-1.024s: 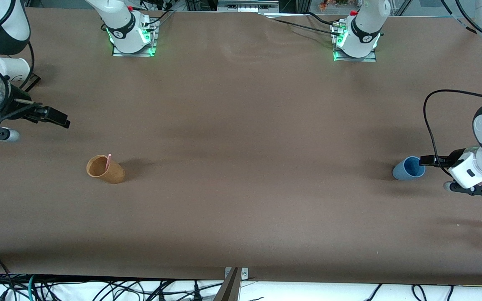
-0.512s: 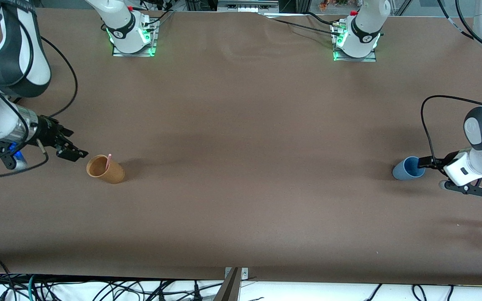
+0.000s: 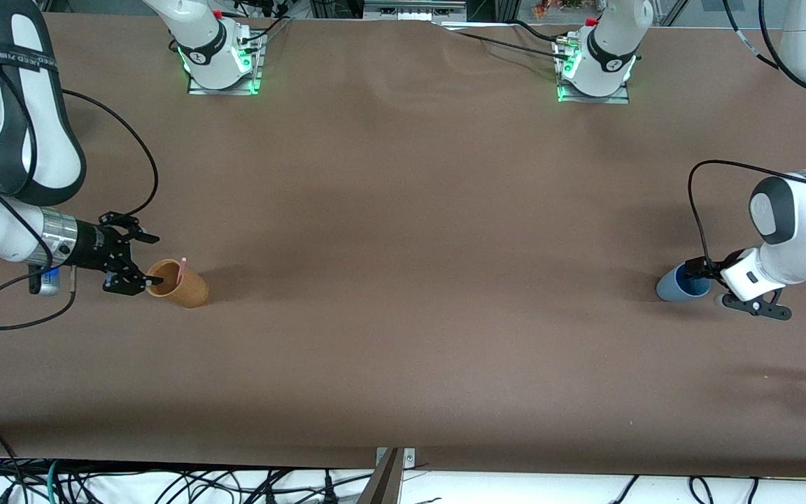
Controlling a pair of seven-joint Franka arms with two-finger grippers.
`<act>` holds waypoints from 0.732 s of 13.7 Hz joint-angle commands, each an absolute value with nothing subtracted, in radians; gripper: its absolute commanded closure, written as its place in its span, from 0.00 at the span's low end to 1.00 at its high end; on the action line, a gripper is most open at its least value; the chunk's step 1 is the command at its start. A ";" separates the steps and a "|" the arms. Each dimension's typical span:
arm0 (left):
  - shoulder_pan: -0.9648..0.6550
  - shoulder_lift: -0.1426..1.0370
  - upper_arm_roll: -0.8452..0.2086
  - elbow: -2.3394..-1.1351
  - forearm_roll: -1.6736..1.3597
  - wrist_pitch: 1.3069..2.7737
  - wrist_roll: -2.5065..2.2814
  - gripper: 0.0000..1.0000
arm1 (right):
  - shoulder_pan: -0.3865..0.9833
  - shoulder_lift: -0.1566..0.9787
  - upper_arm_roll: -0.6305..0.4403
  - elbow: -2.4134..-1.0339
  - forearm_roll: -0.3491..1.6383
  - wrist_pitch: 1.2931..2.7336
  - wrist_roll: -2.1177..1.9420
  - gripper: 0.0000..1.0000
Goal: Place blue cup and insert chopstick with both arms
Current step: 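Reach the left gripper to the blue cup while the right gripper approaches the chopstick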
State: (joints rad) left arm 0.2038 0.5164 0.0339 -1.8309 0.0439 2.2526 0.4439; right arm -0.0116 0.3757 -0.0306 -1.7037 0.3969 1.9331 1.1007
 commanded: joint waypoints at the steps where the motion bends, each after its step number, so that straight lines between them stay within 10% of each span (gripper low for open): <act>1: 0.209 0.474 0.040 -1.882 0.064 2.286 0.477 0.14 | -0.017 0.389 -0.025 -1.726 0.419 1.942 1.106 0.12; 3: 0.206 0.476 0.040 -1.875 0.063 2.273 0.465 0.74 | -0.017 0.400 -0.021 -1.726 0.422 1.942 1.104 0.26; 4: 0.206 0.476 0.040 -1.871 0.061 2.270 0.460 0.88 | -0.015 0.403 -0.020 -1.726 0.423 1.941 1.104 0.27; 7: 0.207 0.474 0.040 -1.867 0.060 2.247 0.460 1.00 | -0.017 0.417 -0.018 -1.729 0.426 1.943 1.057 0.51; 10: 0.207 0.474 0.040 -1.865 0.046 2.246 0.459 1.00 | -0.017 0.439 -0.018 -1.723 0.430 1.959 1.054 0.50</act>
State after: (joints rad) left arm 0.2051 0.4990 0.0376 -1.8410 0.0420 2.2529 0.4572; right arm -0.0106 0.4324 -0.0256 -1.7166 0.4082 1.9391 1.0774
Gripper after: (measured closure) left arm 0.930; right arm 0.493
